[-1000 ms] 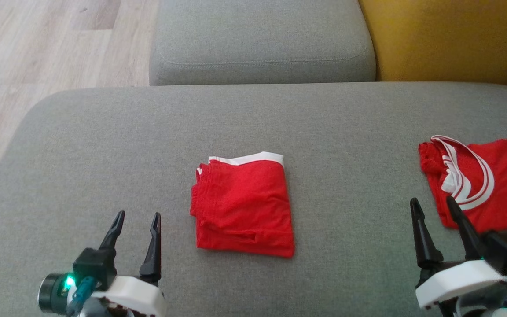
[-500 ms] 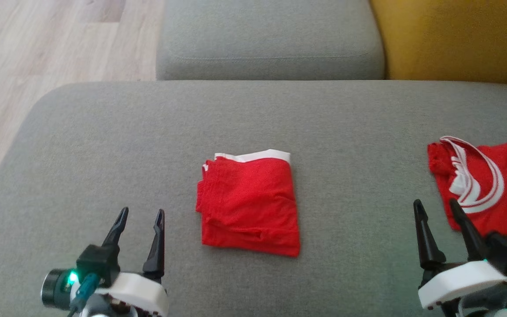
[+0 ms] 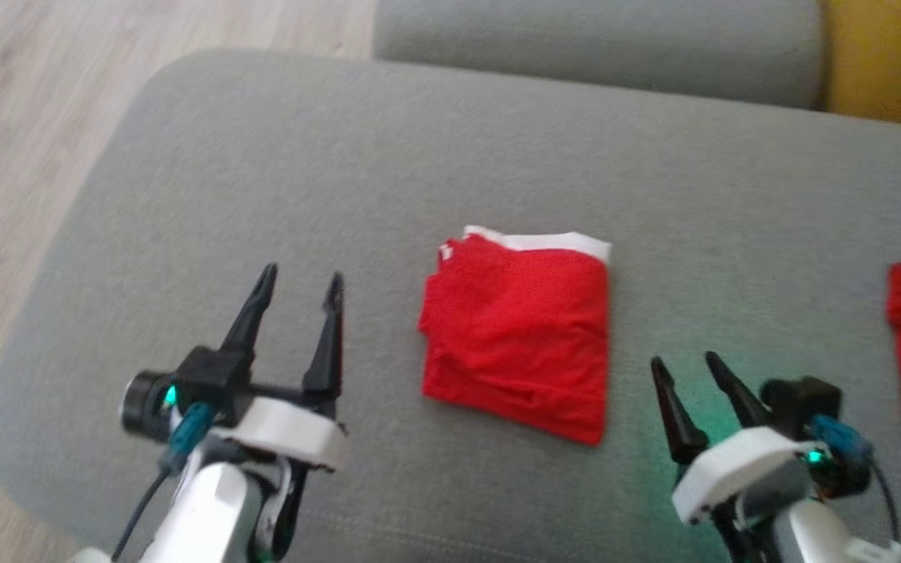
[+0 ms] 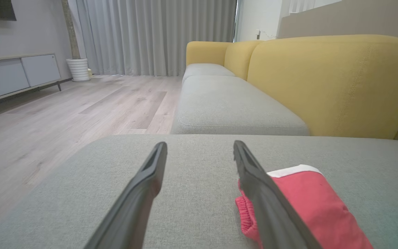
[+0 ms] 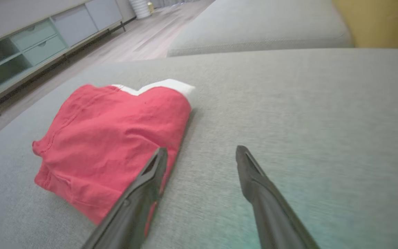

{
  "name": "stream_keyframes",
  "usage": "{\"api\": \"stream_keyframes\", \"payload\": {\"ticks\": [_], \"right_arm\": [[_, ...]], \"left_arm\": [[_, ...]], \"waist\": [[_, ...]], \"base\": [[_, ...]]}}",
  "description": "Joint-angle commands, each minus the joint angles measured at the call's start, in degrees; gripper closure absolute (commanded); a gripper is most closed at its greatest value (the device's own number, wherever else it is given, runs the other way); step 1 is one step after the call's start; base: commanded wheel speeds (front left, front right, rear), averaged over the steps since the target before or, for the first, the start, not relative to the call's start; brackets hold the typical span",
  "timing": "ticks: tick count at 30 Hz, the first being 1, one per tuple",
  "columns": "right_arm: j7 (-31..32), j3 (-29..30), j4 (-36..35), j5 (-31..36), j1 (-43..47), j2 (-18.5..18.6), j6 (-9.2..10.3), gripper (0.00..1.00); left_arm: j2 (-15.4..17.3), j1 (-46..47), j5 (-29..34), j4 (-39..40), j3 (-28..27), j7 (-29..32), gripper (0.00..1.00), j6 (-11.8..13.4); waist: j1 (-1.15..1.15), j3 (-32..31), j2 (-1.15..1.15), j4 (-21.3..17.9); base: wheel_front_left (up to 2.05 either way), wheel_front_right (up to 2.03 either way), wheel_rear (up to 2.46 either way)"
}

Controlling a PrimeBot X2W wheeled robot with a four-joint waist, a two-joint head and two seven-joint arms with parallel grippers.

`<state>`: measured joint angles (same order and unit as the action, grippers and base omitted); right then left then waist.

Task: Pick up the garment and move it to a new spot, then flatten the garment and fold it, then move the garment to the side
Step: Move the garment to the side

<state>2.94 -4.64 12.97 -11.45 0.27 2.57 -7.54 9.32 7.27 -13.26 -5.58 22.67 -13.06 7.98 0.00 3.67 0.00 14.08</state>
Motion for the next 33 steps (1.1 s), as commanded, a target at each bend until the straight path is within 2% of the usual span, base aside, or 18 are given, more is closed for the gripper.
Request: {"api": "stream_keyframes", "payload": {"ticks": [1,7,12,13,14,15,21,26,28,30,32,33], "right_arm": [[-0.88,-2.21,0.42,-0.41,-3.51,0.32,0.05,0.00],[-2.00,-4.54,12.66,-2.17,-9.47,0.32,0.05,0.00],[-0.44,-6.78,20.24,-4.84,-12.45,0.31,0.05,0.00],[0.10,-7.21,21.36,-5.25,-12.77,0.31,0.05,0.11],[0.30,-7.75,22.07,-5.91,-13.09,0.31,0.05,0.79],[0.87,-8.42,22.75,-6.64,-13.32,0.31,0.05,1.00],[1.44,-11.86,23.48,-8.38,-14.83,0.31,0.05,1.00],[1.07,-14.52,21.55,-5.81,-14.93,0.45,0.05,1.00],[1.11,-14.92,20.99,-5.32,-14.75,0.62,0.05,1.00],[1.66,-16.20,19.07,-4.37,-13.99,1.98,0.05,1.00],[2.29,-16.82,17.73,-4.03,-13.53,3.39,0.05,1.00],[2.29,-16.82,17.73,-4.03,-13.53,3.39,0.05,1.00]], "left_arm": [[-0.12,3.79,-0.10,1.19,-1.53,-0.71,0.00,-0.43],[-2.25,6.24,-0.09,-0.45,-1.02,-1.68,0.00,-1.06],[-3.04,6.66,-0.03,-1.18,-1.23,-1.89,0.00,-1.49],[-3.12,6.60,0.07,-1.04,-1.42,-1.90,0.00,-1.47],[-3.18,6.46,0.17,-0.88,-1.67,-1.91,0.00,-1.43],[-3.23,6.30,0.29,-0.74,-1.93,-1.92,0.00,-1.37],[-3.32,5.83,1.03,-0.07,-3.35,-1.93,0.00,-1.48],[-2.73,4.54,1.73,0.59,-4.68,-1.93,0.00,-1.40],[-2.61,4.20,1.78,0.80,-4.91,-1.93,0.00,-1.37],[-2.28,3.28,1.94,1.41,-5.36,-1.93,0.00,-1.35],[-2.17,2.84,2.04,1.81,-5.56,-1.94,0.00,-1.29],[-2.17,2.84,2.04,1.81,-5.56,-1.94,0.00,-1.29]], "waist": [[0.00,3.29,0.00,3.78],[0.00,5.41,0.00,7.45],[0.00,5.76,0.00,8.44],[0.00,5.70,0.00,8.34],[0.00,5.64,0.00,8.12],[0.00,5.66,0.00,7.80],[0.00,5.34,0.00,4.59],[0.00,4.22,0.00,-2.01],[0.00,4.07,0.00,-3.45],[0.00,3.77,0.00,-8.02],[0.00,3.62,0.00,-11.06],[0.00,3.62,0.00,-11.06]], "base": [[0.00,0.00,0.00],[0.00,0.00,0.00],[0.00,0.00,0.00],[0.00,0.00,0.00],[0.00,0.00,0.00],[0.00,0.00,0.00],[0.00,0.00,0.00],[0.00,0.00,0.00],[0.00,0.00,0.00],[0.00,0.00,0.00],[0.00,0.00,0.00],[0.00,0.00,0.00]]}}
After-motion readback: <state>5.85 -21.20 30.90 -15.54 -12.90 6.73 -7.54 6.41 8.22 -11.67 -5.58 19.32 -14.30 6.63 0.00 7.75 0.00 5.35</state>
